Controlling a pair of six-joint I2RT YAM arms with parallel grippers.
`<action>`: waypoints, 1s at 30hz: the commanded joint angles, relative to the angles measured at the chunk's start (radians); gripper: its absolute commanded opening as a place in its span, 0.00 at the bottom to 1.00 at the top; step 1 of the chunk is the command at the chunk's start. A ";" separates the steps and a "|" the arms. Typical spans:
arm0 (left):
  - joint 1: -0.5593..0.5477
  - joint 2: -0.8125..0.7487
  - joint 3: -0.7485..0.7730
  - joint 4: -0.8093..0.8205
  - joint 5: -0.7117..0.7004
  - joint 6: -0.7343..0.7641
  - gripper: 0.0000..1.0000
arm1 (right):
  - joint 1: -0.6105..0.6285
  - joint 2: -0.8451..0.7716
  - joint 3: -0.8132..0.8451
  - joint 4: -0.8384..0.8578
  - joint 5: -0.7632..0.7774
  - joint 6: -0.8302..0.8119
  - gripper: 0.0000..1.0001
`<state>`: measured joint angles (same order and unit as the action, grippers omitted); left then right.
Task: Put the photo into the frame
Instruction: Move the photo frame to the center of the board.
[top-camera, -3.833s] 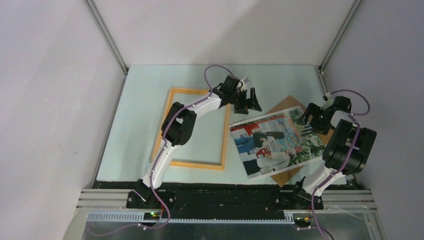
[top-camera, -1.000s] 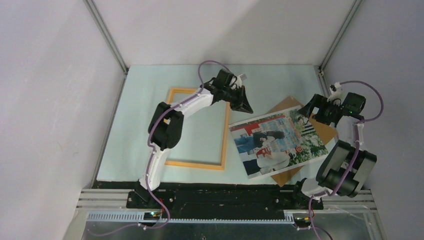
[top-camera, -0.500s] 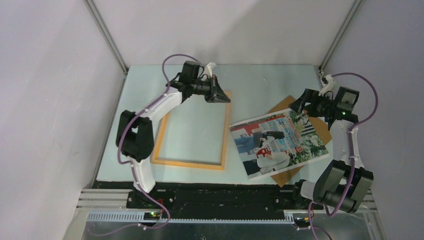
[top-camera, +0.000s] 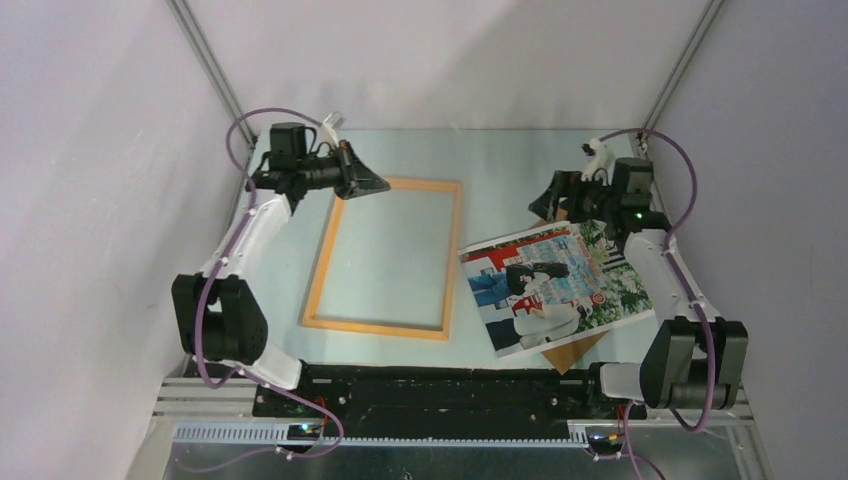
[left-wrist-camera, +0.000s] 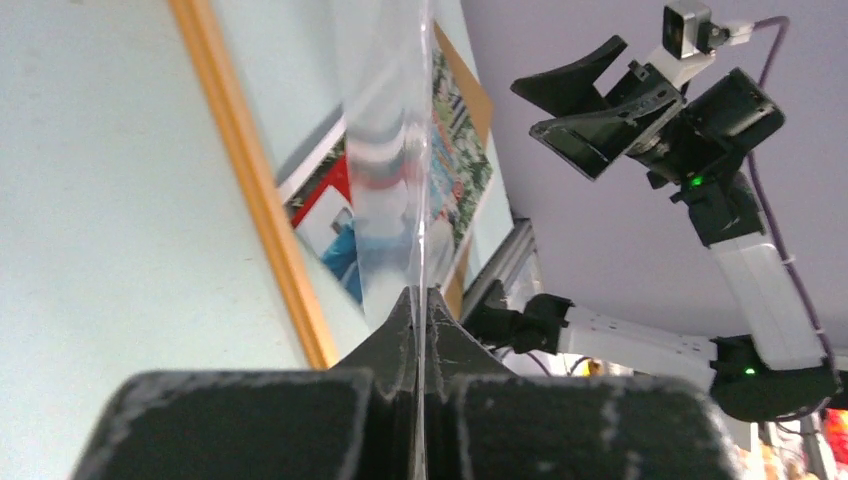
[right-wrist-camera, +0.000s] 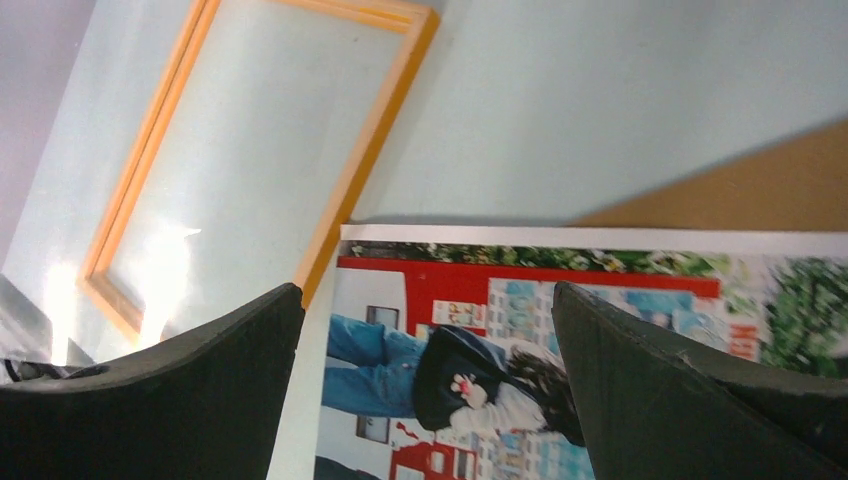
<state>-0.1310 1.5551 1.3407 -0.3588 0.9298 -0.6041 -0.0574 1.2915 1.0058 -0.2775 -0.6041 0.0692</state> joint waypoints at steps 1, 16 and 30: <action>0.057 -0.092 0.007 -0.161 0.041 0.156 0.00 | 0.132 0.056 0.085 0.082 0.119 0.039 0.98; 0.283 -0.203 0.092 -0.645 -0.010 0.540 0.00 | 0.473 0.393 0.255 0.099 0.343 0.105 0.85; 0.316 -0.241 0.111 -0.694 0.044 0.578 0.00 | 0.558 0.696 0.472 -0.029 0.386 0.114 0.73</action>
<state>0.1757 1.3483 1.3975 -1.0466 0.9020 -0.0437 0.5011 1.9343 1.3914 -0.2607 -0.2390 0.1658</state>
